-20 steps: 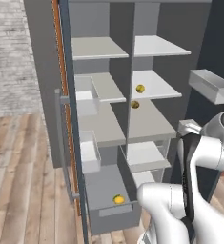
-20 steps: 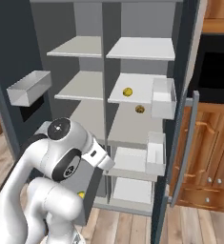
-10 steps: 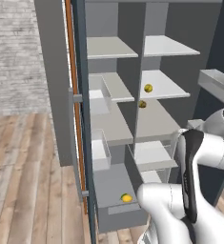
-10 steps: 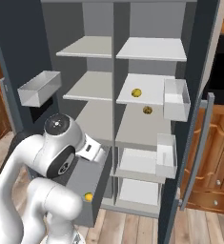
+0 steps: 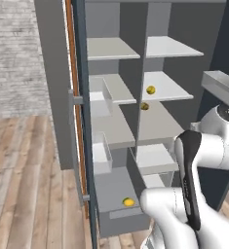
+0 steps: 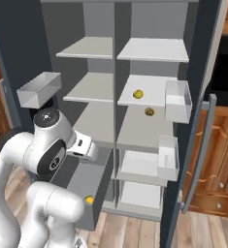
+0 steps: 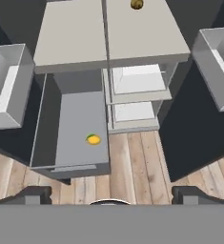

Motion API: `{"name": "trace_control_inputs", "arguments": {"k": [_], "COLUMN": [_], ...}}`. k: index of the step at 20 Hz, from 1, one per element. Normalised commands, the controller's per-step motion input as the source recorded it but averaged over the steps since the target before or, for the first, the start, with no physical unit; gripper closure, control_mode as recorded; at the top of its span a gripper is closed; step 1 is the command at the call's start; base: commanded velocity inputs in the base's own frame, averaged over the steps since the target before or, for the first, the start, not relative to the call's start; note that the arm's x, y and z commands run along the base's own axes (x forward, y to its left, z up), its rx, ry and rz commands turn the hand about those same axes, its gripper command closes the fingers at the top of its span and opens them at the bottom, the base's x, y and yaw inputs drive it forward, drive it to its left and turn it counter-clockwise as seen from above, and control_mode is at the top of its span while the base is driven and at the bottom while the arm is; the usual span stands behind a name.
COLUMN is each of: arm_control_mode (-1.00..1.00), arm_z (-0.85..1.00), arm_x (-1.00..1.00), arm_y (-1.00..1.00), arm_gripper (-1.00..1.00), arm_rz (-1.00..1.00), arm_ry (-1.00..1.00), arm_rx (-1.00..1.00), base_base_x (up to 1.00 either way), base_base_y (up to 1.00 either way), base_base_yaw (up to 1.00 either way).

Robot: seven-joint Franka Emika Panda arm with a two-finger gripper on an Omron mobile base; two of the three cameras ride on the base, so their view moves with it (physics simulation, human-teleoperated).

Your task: Take the lemons from the fridge shelf and place them in the freezer drawer to begin freezing them.

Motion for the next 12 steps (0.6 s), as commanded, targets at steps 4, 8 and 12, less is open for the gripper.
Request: {"name": "trace_control_inputs", "arguments": {"k": [4,8,12], "arm_control_mode": [1.0,1.0,1.0], "arm_z": [0.0,0.0,0.0], "arm_x": [0.0,0.0,0.0], "arm_y": [0.0,0.0,0.0], "arm_gripper": [-1.0,-1.0,-1.0], "arm_rz": [0.0,0.0,0.0], "arm_ry": [0.0,0.0,0.0], "arm_rx": [0.0,0.0,0.0], "base_base_x": [-0.22,0.01,0.44], "base_base_y": [-0.84,-0.69,-0.15], "base_base_yaw": [-0.01,0.0,0.04]}}
